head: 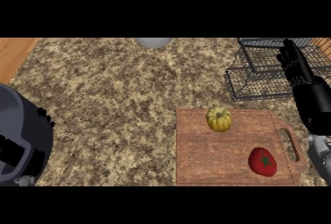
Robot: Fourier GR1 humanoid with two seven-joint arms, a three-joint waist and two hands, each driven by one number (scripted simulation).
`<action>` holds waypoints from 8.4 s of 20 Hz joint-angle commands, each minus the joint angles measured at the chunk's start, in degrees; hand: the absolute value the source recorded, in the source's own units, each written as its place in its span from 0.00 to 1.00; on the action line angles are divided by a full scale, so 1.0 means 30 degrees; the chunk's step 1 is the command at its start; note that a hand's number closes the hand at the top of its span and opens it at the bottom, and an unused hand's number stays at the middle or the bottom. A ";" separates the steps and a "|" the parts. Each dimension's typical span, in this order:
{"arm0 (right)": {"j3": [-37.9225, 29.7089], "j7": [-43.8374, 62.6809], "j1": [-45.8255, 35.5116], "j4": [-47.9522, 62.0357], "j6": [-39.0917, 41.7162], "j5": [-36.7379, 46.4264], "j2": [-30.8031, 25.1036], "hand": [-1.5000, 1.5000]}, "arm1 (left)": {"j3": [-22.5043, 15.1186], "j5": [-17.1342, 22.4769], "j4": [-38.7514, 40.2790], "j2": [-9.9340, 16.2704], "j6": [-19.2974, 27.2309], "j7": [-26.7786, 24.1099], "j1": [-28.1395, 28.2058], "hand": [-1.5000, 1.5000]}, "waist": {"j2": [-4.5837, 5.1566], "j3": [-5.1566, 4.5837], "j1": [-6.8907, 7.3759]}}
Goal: Pick the tomato from the cutting board and place it in the tiered basket
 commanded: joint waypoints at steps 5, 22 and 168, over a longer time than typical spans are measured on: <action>-0.3001 0.1053 0.3675 -0.0901 -0.5579 -0.1521 0.3625 1.00 | 0.0516 -0.3815 -0.1214 0.2508 -0.0816 -0.0890 -0.1293 0.50 | 0.0332 0.0037 -0.2444; -0.0859 0.9980 1.7409 -0.7247 -1.0651 0.5465 0.0621 0.00 | -0.0084 -0.6657 -0.1900 0.1591 -0.1984 0.0211 -0.2733 0.50 | 0.0833 -0.0316 -0.1527; -0.0516 0.8878 -1.1973 0.7299 0.6152 2.0045 -0.1173 1.00 | 0.0787 -0.9573 0.0908 -0.1711 -0.3249 -0.1306 -0.4661 0.50 | 0.0736 -0.0059 -0.0622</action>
